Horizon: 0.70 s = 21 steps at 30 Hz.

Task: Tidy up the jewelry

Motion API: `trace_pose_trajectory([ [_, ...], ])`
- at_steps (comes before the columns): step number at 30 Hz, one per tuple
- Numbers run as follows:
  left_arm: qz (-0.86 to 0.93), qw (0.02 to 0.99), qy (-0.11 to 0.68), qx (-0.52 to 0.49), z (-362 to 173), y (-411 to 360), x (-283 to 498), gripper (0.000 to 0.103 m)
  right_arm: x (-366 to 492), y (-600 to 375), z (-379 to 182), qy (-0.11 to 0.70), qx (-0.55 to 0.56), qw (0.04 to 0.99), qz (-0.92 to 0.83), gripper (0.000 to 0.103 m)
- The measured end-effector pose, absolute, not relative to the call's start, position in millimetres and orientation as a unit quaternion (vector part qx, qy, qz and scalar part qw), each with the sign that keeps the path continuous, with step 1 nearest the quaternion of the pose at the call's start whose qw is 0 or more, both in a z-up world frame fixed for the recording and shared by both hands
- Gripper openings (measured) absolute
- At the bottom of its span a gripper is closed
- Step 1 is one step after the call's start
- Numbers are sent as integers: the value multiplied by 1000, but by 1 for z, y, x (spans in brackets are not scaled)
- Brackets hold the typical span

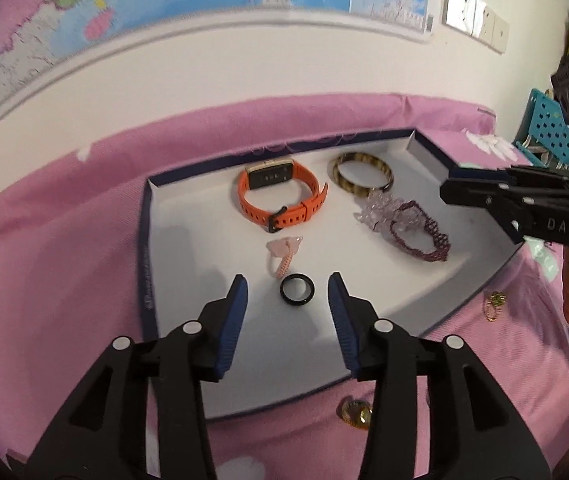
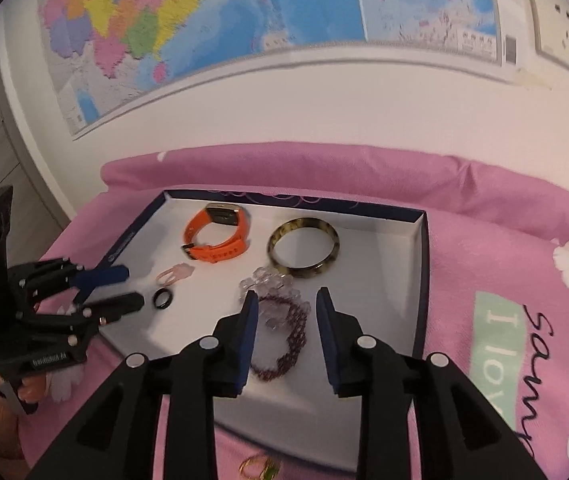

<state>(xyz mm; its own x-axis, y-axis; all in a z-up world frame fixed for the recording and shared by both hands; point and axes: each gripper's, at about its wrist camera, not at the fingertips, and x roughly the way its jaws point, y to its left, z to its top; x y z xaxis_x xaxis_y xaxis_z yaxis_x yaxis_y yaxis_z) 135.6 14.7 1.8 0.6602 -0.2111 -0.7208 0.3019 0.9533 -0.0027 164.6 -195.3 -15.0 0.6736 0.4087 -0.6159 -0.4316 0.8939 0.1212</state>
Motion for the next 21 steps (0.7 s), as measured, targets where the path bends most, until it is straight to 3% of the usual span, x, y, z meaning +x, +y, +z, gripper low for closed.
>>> trace_pose_trajectory([
  [5, -159, 915, 368, 51, 13, 22, 110, 45, 128, -200, -10, 316, -27, 913, 258, 36],
  [21, -222, 902, 362, 78, -1, 6, 45, 45, 78, -218, -52, 364, -27, 895, 257, 36],
])
